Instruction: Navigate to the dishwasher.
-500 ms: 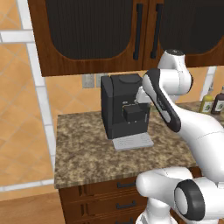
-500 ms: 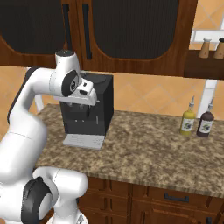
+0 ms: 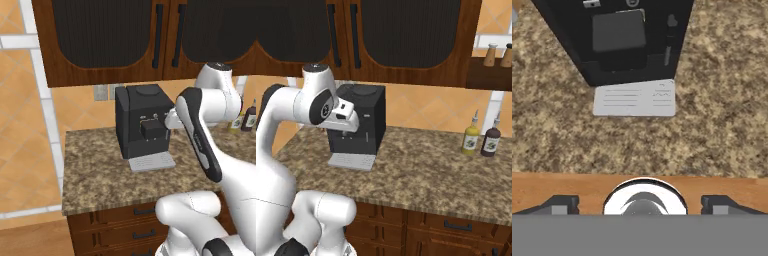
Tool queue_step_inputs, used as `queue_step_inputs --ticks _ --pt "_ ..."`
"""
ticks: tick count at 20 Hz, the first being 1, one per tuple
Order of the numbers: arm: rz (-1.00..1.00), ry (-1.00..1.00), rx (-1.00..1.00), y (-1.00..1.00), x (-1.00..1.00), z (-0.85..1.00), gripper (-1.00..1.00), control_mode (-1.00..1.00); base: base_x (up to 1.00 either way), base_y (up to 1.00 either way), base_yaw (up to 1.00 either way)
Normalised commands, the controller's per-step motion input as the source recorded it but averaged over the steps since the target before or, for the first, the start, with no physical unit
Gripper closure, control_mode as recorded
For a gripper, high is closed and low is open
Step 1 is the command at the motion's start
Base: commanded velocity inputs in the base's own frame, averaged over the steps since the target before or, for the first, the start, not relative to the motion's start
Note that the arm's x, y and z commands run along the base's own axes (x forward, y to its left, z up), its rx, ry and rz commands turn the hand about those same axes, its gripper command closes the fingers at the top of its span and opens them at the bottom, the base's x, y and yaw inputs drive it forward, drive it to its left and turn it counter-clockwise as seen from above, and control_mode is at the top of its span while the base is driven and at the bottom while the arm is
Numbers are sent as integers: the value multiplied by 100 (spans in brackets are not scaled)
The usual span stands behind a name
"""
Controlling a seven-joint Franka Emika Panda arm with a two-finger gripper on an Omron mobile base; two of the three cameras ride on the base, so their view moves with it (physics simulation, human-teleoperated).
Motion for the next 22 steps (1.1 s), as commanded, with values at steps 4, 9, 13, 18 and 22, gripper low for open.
queue_step_inputs --ticks 4,9,13,18,22 --pt "0 -22 0 -22 -88 8 -100 -100 0 0 0" --pt "0 -8 0 -34 -46 1 -100 100 -36 -39 0" --pt "0 0 0 0 0 0 -100 100 -92 -100 -14" --pt "0 0 0 0 0 0 -100 100 -45 -100 -42" --pt "0 0 0 0 0 0 -100 100 -1 -100 -68"
